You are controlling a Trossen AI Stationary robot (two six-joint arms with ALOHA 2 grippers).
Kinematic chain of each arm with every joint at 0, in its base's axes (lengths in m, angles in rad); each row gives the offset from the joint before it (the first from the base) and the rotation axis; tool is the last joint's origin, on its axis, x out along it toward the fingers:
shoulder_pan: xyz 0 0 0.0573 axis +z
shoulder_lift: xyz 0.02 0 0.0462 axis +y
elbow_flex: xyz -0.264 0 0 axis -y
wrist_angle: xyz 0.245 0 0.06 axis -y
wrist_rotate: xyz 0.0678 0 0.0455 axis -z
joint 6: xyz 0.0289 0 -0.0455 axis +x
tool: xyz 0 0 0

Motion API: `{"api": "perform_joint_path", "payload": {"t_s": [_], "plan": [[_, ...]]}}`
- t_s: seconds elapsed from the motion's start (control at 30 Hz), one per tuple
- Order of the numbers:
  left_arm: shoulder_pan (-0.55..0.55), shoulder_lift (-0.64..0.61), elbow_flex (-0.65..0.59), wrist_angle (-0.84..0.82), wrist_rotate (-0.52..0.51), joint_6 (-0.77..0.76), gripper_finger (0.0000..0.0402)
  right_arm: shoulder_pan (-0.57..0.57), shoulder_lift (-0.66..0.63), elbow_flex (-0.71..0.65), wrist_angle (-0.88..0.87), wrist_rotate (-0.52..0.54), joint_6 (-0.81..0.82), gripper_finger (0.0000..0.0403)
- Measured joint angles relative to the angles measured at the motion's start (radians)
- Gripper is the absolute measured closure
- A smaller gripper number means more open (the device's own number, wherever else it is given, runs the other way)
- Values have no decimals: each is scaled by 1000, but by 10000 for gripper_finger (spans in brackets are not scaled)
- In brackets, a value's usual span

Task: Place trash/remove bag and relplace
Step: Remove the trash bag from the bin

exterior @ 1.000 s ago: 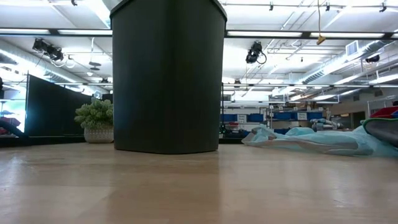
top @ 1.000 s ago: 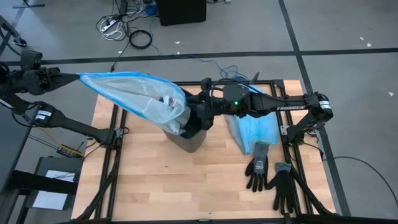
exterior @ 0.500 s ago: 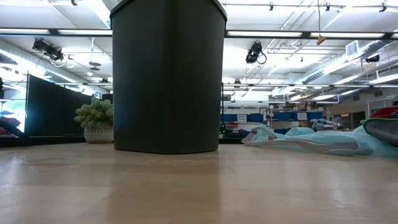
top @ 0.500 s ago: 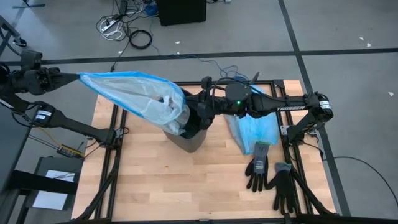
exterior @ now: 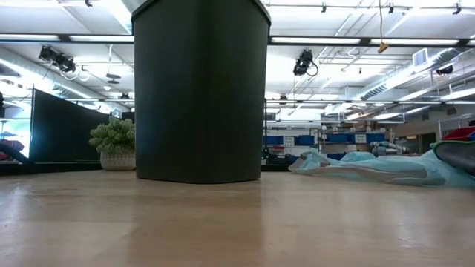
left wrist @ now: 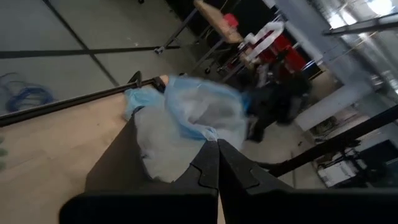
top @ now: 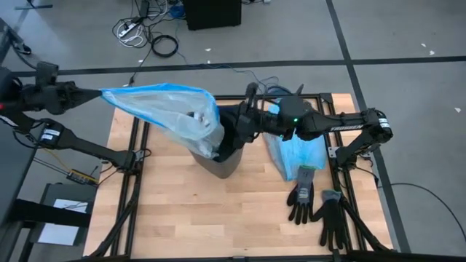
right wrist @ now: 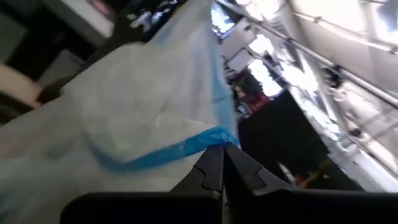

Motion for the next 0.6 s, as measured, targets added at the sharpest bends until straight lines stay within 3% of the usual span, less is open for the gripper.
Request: {"api": "perform_joint_path", "payload": {"t_s": [0.2, 0.33, 0.6], "plan": [[0, 3, -169, 147, 3, 20, 399, 0, -1, 101, -12, 48, -14, 403], [0, 12, -291, 314, 43, 76, 398, 14, -6, 163, -17, 138, -140, 403], [0, 63, -471, 705, 151, 225, 398, 17, -19, 312, 0, 108, -161, 403]]}}
